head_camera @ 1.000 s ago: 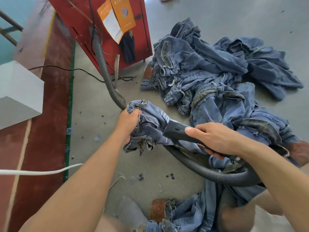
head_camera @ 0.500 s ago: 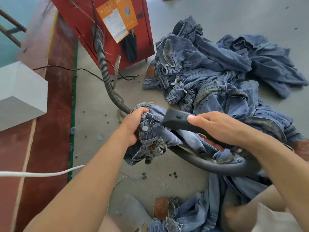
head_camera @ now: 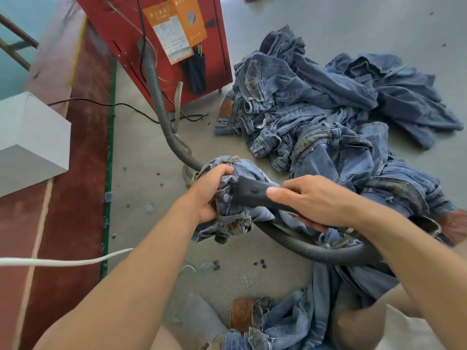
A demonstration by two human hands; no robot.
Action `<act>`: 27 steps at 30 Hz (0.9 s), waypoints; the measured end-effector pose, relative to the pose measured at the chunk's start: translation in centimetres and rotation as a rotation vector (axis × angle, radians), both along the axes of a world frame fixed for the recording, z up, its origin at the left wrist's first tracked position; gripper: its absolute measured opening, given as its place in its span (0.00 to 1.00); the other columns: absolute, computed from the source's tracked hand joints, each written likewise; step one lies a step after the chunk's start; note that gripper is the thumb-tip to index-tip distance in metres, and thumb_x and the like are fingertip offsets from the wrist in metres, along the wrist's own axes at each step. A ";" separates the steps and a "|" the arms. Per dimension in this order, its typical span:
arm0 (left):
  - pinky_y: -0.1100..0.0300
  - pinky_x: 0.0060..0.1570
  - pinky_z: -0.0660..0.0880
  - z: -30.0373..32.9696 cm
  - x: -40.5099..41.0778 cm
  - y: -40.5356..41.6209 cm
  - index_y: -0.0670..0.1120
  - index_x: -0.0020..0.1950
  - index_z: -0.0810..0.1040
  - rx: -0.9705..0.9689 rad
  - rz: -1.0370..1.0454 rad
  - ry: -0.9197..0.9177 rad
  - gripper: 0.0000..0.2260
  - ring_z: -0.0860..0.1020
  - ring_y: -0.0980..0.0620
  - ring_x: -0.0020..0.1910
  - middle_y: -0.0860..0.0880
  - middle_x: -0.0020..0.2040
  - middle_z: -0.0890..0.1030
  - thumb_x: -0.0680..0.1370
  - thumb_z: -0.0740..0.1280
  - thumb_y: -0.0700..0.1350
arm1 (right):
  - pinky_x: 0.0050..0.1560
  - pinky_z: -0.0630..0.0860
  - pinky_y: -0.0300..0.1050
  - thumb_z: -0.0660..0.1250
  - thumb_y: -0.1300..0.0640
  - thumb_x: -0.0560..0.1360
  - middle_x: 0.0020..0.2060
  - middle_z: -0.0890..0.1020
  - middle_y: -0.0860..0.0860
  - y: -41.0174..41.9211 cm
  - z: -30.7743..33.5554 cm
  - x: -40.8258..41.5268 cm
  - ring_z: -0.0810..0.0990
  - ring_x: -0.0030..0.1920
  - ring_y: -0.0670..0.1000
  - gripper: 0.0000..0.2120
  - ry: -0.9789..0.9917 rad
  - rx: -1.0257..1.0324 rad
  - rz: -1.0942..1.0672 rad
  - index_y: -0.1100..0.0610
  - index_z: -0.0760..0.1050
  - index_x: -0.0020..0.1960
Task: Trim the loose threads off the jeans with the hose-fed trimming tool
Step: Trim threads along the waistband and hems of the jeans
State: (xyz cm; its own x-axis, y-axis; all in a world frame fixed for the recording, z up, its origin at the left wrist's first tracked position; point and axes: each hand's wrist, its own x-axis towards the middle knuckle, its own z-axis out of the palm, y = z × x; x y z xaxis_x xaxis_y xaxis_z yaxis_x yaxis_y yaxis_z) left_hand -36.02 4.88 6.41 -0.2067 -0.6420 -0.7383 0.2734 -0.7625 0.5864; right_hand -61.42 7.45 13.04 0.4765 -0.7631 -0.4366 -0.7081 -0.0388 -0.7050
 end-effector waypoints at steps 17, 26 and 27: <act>0.42 0.67 0.74 2.0 -0.9 0.8 0.37 0.75 0.71 -0.070 0.081 0.319 0.30 0.76 0.36 0.70 0.35 0.71 0.76 0.86 0.51 0.59 | 0.27 0.74 0.46 0.57 0.26 0.78 0.27 0.78 0.55 0.5 0.1 0.0 0.74 0.23 0.55 0.33 -0.092 0.179 -0.050 0.56 0.78 0.45; 0.40 0.75 0.65 1.9 -0.3 0.5 0.40 0.77 0.69 -0.099 0.105 0.333 0.30 0.71 0.36 0.74 0.36 0.73 0.75 0.86 0.49 0.61 | 0.26 0.74 0.45 0.57 0.23 0.75 0.27 0.79 0.56 -0.3 1.1 -0.5 0.74 0.23 0.55 0.35 -0.103 0.171 -0.098 0.55 0.78 0.44; 0.40 0.74 0.66 1.9 -0.4 0.6 0.39 0.77 0.69 -0.106 0.083 0.346 0.31 0.72 0.36 0.73 0.36 0.72 0.75 0.86 0.48 0.61 | 0.26 0.74 0.45 0.57 0.22 0.75 0.27 0.79 0.55 -0.1 1.1 -0.5 0.74 0.23 0.55 0.33 -0.069 0.186 -0.072 0.52 0.79 0.43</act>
State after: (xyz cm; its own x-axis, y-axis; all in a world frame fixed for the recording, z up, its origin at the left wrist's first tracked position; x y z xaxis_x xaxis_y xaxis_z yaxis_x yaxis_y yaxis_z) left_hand -36.41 5.51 8.31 -0.3765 -0.7363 -0.5623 0.5280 -0.6693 0.5228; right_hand -61.95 7.32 14.16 0.4570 -0.7056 -0.5415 -0.6543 0.1458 -0.7421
